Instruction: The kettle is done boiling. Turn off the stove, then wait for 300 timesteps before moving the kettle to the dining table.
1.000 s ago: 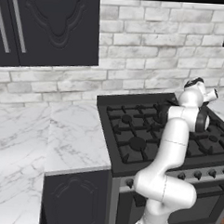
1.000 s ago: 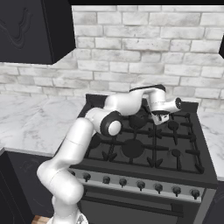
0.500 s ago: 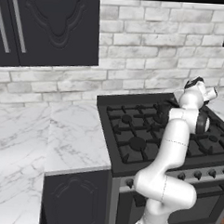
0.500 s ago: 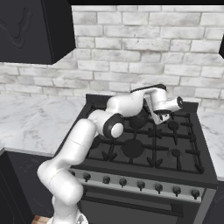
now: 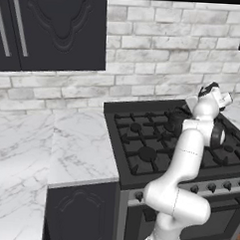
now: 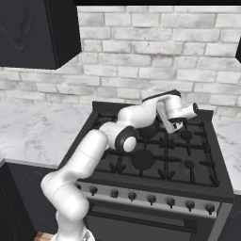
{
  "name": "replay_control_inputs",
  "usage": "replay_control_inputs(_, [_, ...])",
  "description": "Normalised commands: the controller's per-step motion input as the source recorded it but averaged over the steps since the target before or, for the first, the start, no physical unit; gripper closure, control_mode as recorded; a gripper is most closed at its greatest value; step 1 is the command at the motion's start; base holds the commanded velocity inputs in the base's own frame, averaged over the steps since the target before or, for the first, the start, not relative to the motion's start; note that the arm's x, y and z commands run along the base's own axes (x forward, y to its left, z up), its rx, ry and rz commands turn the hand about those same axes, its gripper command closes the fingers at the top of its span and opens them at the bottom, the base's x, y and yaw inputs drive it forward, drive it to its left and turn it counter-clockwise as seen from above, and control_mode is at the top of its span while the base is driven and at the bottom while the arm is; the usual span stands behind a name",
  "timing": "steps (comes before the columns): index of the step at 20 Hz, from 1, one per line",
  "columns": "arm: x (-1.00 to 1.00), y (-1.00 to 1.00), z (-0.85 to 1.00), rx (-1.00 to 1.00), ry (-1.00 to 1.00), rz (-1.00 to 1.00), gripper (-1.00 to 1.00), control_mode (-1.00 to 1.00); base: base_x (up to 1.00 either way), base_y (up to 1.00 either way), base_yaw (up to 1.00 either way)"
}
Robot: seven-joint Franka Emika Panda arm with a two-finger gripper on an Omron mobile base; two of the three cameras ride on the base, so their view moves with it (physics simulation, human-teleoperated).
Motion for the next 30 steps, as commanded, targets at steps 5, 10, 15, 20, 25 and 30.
replay_control_inputs(5, [0.08, -0.09, 0.0, 0.0, 0.0, 0.11, -1.0, -1.0, 0.0, 0.0, 0.0])
replay_control_inputs(10, [0.03, -0.02, 0.0, 0.0, -0.02, 0.09, -1.0, -1.0, 0.0, 0.0, 0.0])
replay_control_inputs(15, [0.0, 0.0, 0.0, 0.0, -0.02, 0.07, -1.0, -1.0, 0.0, 0.0, 0.0])
replay_control_inputs(20, [0.0, 0.0, 0.0, 0.0, 0.0, 0.06, -1.0, -1.0, 0.0, 0.0, 0.0])
replay_control_inputs(25, [0.0, 0.0, 0.0, 0.0, 0.0, 0.07, -1.0, -1.0, 0.0, 0.0, 0.0])
replay_control_inputs(30, [0.0, 0.04, 0.0, 0.0, 0.0, 0.08, -1.0, -1.0, 0.0, 0.0, 0.0])
